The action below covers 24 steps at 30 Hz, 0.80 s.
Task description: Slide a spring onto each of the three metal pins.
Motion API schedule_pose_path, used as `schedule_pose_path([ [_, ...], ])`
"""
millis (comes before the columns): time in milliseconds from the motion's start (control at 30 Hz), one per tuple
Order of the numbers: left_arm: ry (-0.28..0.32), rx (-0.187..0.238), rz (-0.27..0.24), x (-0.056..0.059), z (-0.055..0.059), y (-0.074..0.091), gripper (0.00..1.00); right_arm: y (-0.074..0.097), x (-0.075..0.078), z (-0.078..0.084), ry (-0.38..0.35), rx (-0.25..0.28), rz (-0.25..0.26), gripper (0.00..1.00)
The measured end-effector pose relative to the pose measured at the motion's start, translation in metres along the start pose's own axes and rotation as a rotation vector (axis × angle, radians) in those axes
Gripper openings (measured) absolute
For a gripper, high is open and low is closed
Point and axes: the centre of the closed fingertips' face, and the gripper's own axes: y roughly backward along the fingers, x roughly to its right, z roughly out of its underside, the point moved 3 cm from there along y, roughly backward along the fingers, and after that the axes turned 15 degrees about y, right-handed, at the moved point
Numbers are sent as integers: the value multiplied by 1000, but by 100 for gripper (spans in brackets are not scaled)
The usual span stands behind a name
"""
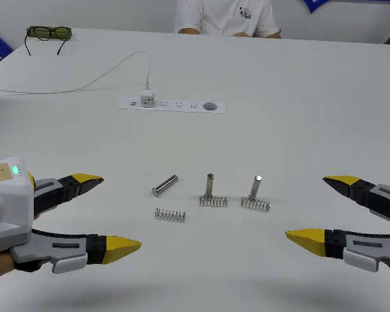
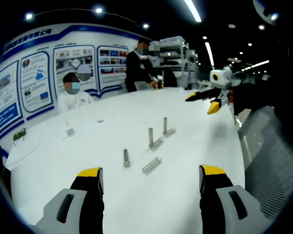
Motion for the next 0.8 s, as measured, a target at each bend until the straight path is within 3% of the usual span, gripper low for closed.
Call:
schedule_pose_path([
  [400,-8,-6,7,-3,-3,-3,81,4,2,-3,4,0,19,76],
  [800,-19,9,4,-7,-14,-4,80,8,-1,-8,6,2,24,75],
])
